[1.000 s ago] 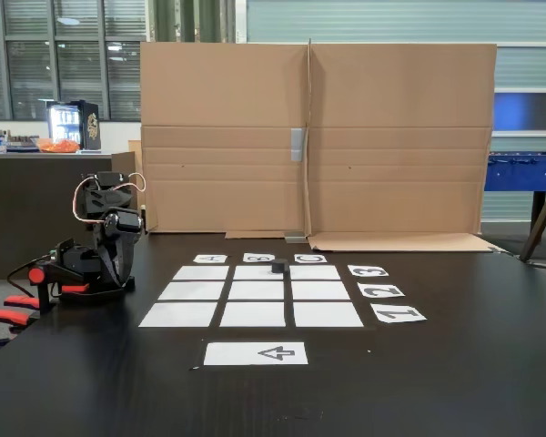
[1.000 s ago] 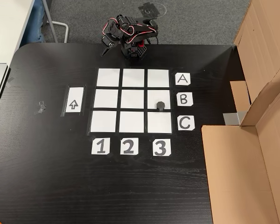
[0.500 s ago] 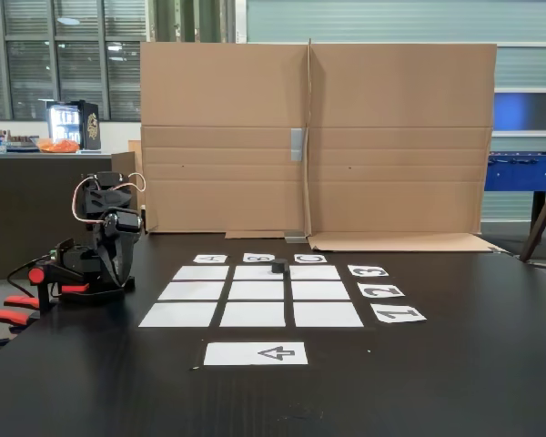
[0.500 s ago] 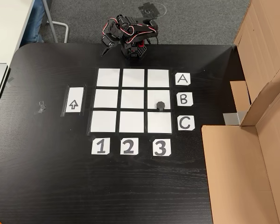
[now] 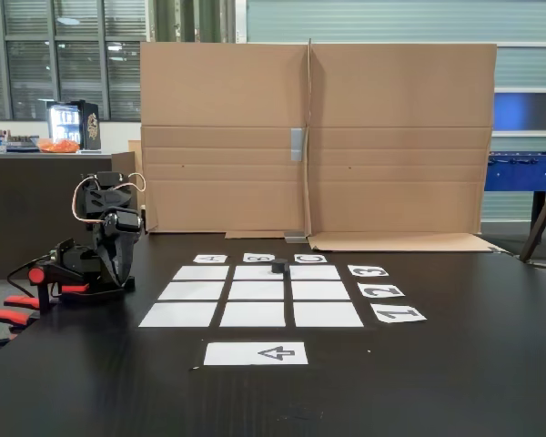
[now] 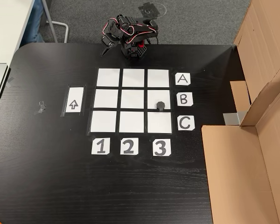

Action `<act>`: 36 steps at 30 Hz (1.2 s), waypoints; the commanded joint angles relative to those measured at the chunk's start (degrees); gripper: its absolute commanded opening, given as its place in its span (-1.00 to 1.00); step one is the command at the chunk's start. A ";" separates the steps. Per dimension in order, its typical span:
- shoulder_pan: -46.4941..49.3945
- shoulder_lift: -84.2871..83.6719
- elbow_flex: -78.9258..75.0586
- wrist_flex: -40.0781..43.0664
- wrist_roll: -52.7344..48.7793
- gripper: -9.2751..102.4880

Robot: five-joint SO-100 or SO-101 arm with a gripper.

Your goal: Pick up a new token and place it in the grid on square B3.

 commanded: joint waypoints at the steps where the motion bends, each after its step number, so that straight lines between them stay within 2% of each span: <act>1: 0.09 0.18 0.09 0.26 0.53 -0.85; 36: 0.09 0.18 0.18 0.35 -0.26 -0.85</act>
